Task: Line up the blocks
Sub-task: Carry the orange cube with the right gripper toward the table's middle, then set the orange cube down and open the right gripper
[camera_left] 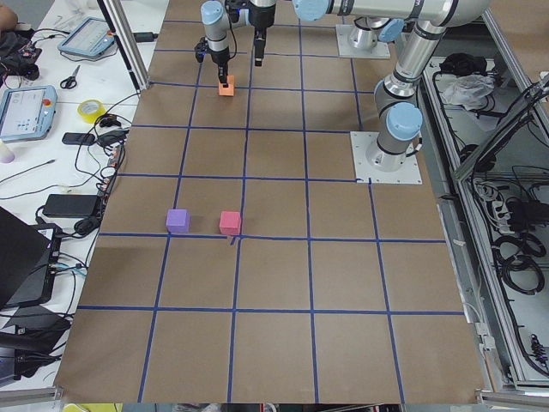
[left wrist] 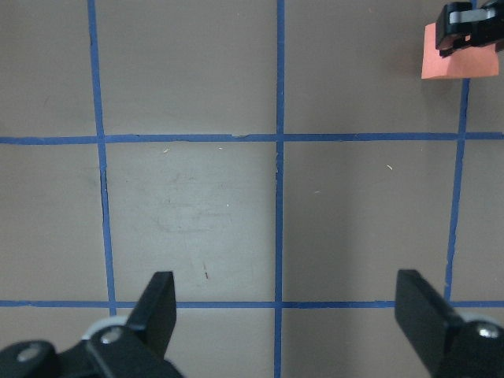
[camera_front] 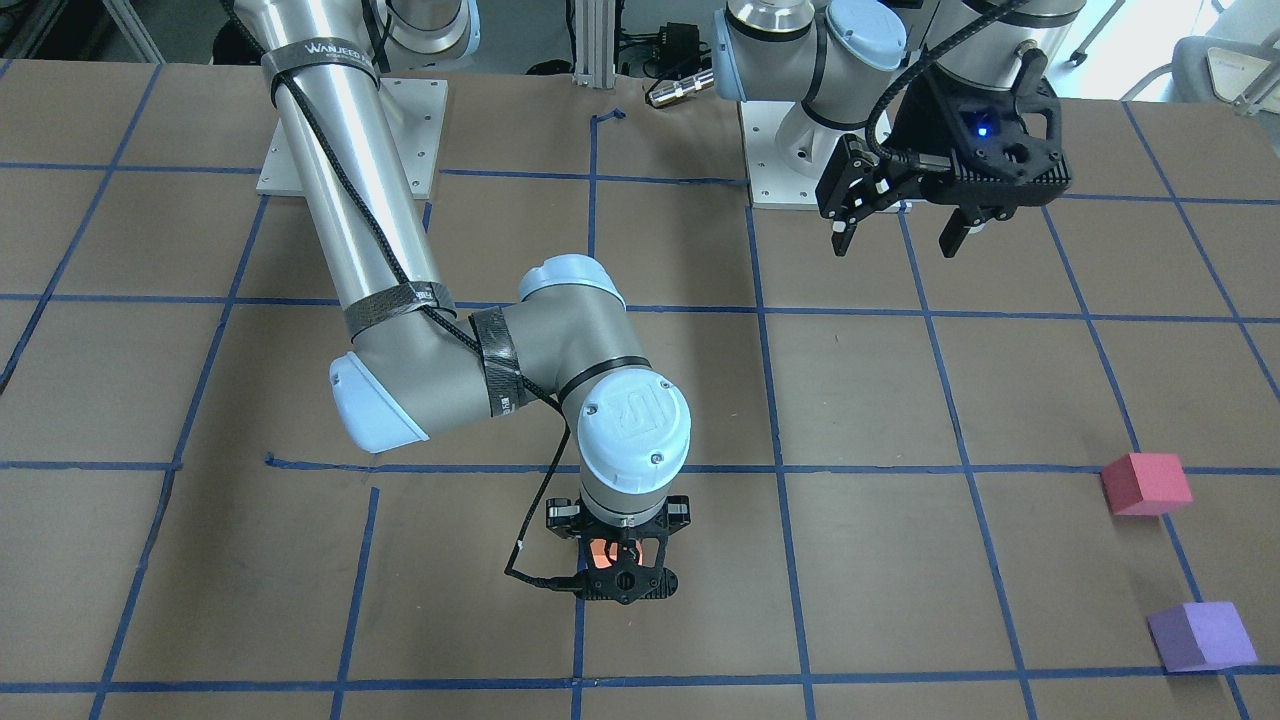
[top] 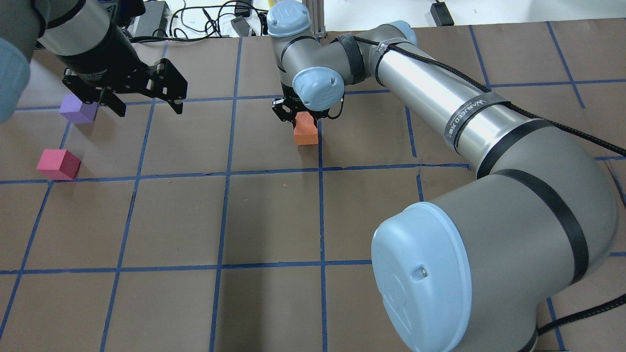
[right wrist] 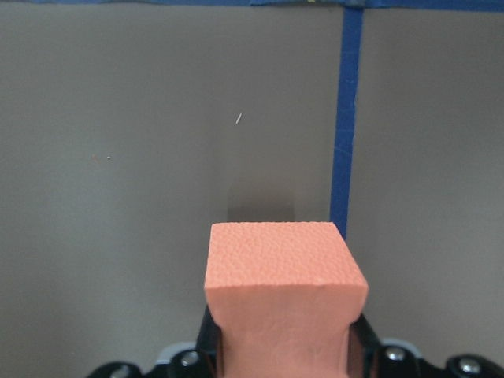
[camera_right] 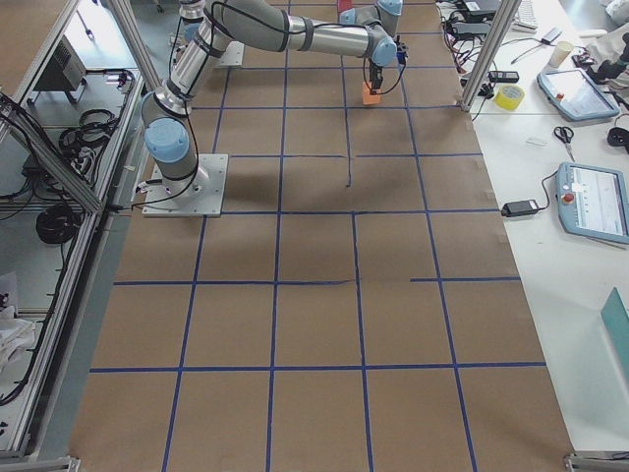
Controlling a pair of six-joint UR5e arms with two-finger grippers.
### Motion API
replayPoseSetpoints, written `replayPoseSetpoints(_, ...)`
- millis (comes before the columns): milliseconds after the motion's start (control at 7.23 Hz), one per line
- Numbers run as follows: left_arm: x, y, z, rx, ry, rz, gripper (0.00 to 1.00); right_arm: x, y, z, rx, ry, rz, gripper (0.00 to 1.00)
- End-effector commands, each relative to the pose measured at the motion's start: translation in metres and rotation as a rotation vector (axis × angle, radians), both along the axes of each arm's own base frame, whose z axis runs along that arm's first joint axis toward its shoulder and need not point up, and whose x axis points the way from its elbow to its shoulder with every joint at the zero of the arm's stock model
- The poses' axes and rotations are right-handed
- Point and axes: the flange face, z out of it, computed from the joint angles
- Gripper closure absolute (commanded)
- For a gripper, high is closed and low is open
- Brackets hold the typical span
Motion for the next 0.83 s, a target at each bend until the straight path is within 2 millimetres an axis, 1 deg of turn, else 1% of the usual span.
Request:
replayPoseSetpoints(0, 0.0, 0.0, 0.0, 0.0, 0.0, 0.0, 0.0, 0.0, 0.003, -0.003, 0.018, 0.011, -0.001, 0.64)
replayPoseSetpoints(138, 0.0, 0.0, 0.0, 0.0, 0.0, 0.0, 0.0, 0.0, 0.003, -0.003, 0.018, 0.008, 0.004, 0.52)
replayPoseSetpoints(277, 0.0, 0.0, -0.001, 0.002, 0.0, 0.0, 0.0, 0.0, 0.002, -0.004, 0.017, 0.008, 0.005, 0.46)
replayPoseSetpoints(553, 0.0, -0.001, -0.001, 0.002, 0.0, 0.0, 0.0, 0.001, 0.002, -0.008, 0.016, 0.009, 0.008, 0.31)
replayPoseSetpoints(691, 0.0, 0.0, -0.001, 0.002, -0.001, 0.0, 0.0, 0.0, 0.005, -0.013, 0.023, 0.012, 0.01, 0.2)
